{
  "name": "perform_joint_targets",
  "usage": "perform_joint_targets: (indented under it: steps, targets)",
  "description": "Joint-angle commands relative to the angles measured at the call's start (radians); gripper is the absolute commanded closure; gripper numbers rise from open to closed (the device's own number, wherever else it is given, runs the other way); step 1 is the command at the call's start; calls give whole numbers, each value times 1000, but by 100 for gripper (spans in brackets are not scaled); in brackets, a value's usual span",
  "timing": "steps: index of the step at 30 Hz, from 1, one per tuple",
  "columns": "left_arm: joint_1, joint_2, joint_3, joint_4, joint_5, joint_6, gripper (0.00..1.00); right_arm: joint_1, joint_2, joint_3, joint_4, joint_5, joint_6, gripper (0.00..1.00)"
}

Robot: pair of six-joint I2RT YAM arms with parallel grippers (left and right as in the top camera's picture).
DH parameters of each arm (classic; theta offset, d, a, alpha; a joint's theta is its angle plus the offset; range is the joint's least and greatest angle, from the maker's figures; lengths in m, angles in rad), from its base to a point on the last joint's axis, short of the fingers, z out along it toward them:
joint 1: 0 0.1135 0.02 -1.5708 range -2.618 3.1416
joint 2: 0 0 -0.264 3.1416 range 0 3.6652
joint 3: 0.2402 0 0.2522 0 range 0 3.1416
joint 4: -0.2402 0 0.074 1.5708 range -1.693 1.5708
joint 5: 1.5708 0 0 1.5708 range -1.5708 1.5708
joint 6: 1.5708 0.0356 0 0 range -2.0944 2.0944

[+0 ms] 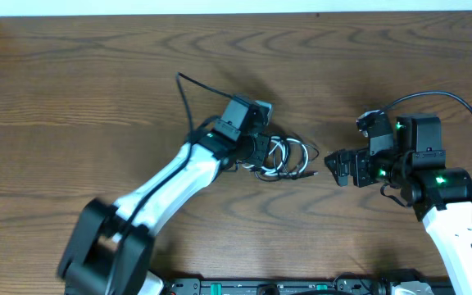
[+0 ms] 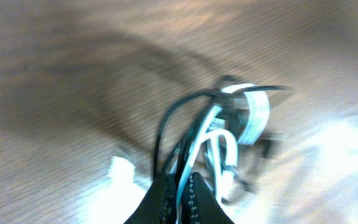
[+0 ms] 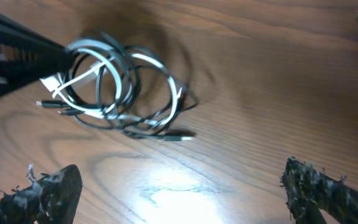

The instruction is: Untangle cables

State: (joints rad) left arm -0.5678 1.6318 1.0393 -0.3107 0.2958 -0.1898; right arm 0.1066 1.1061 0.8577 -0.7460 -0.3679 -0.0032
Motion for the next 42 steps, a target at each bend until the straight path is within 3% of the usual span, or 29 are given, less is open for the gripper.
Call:
perform_joint_targets:
  steps: [1,3,6,20,30,39,42]
  targets:
    - [-5,-73,2,-18,116,-47,93,31,14,21,10,-61,14,1]
    - [-6,-78,2,-40,116,-61,92,42,28,20,18,-61,14,5]
    - [-8,-77,2,-87,116,-85,93,60,63,20,28,-61,19,22]
    - [-53,-77,0,-131,111,-85,92,150,314,19,110,-66,65,24]
    - [-73,-77,0,-134,111,-85,92,221,475,19,298,-65,175,40]
    - [-73,-77,0,-153,85,-85,92,262,584,19,408,-60,248,64]
    - [-73,-77,0,-188,6,-85,93,264,616,19,431,-60,288,87]
